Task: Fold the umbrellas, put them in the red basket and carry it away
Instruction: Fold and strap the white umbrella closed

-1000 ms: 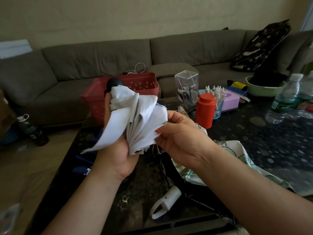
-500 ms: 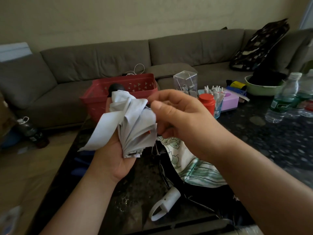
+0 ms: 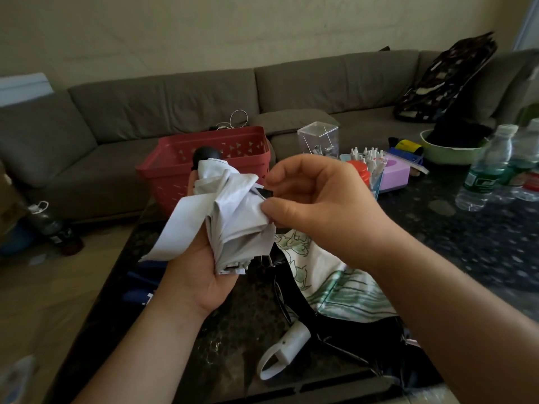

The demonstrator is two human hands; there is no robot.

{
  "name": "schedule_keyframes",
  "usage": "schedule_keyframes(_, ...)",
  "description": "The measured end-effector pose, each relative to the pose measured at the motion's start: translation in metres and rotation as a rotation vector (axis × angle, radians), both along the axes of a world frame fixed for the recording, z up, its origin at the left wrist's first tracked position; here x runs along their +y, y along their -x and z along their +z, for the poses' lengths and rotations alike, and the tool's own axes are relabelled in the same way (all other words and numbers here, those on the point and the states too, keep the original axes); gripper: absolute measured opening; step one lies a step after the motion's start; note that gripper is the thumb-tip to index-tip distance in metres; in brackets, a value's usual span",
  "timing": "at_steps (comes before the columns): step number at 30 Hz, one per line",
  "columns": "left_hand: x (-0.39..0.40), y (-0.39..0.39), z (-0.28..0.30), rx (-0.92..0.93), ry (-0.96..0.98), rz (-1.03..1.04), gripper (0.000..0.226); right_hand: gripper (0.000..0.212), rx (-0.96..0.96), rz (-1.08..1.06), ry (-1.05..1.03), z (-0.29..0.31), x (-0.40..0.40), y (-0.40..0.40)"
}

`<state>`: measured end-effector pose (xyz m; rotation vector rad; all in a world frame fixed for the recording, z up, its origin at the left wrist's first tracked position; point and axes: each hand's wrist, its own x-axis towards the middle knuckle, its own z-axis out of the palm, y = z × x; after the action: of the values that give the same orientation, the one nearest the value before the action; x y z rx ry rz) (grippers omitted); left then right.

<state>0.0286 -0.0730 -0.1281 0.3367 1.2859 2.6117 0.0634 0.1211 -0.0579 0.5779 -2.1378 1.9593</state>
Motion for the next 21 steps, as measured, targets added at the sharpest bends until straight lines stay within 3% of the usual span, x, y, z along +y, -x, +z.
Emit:
schedule_keyframes(3, 0.001, -0.002, 0.001, 0.015, 0.034, 0.010, 0.070, 0.019, 0.097, -0.099, -0.129, -0.005, 0.000, 0.002)
schedule_keyframes(6, 0.003, -0.005, 0.002, -0.025, 0.060, 0.046, 0.030, 0.012, 0.279, -0.233, -0.329, -0.013, 0.000, 0.005)
schedule_keyframes(10, 0.005, -0.003, 0.001, -0.045, 0.042, 0.098, 0.029, 0.009, 0.496, -0.349, -0.437, -0.017, -0.004, 0.010)
schedule_keyframes(12, 0.005, -0.002, 0.002, -0.027, 0.046, 0.102, 0.033, 0.009, 0.417, -0.360, -0.402, -0.014, -0.003, 0.011)
schedule_keyframes(14, 0.004, 0.001, 0.000, -0.035, 0.055, 0.105, 0.024, 0.010, 0.219, -0.303, -0.343, -0.008, -0.001, 0.010)
schedule_keyframes(17, -0.003, 0.003, -0.003, -0.047, 0.082, 0.060, 0.020, 0.013, -0.098, -0.138, -0.066, 0.000, 0.000, 0.006)
schedule_keyframes(19, -0.006, 0.003, -0.005, -0.049, 0.110, -0.030, 0.062, 0.017, -0.242, -0.049, 0.102, 0.002, -0.001, 0.005)
schedule_keyframes(21, -0.009, 0.003, -0.006, -0.078, 0.085, -0.068, 0.077, 0.020, -0.306, 0.025, 0.191, 0.000, -0.001, 0.007)
